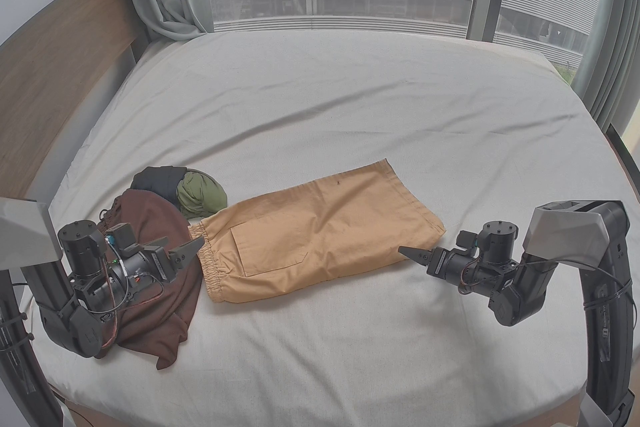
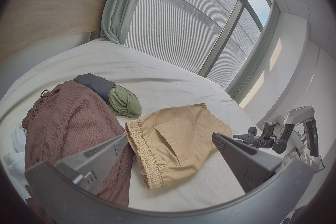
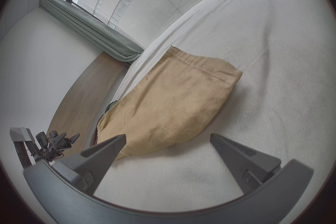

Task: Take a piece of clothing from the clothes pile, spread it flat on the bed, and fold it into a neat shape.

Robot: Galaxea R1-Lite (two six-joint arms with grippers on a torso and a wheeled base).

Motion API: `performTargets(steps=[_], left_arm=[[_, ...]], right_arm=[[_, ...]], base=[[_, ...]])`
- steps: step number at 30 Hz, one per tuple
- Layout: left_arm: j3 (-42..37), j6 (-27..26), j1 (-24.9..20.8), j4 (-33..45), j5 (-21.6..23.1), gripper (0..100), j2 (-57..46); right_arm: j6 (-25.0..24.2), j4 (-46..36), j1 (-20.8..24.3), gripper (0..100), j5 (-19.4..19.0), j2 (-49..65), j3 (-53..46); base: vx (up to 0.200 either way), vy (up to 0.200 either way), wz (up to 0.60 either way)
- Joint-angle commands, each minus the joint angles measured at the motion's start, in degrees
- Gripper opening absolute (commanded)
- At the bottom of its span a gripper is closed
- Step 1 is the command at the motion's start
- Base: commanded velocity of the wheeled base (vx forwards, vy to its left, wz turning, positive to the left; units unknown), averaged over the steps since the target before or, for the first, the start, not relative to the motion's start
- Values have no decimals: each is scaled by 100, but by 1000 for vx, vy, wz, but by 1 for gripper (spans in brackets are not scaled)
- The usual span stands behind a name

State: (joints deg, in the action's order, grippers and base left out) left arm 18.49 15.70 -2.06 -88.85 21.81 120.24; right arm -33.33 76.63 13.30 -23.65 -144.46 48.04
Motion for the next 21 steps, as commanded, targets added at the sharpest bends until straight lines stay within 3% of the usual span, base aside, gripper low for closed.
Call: performTargets(steps=[1, 21], left_arm=[[5, 3, 4, -1, -1, 100, 61], [14, 12, 48, -1, -1, 100, 97]], right_arm=[[2, 1, 103, 100, 27, -293, 170], [-16, -614, 481, 100, 370, -997, 1550]], base=[[0, 0, 0], [0, 0, 0]])
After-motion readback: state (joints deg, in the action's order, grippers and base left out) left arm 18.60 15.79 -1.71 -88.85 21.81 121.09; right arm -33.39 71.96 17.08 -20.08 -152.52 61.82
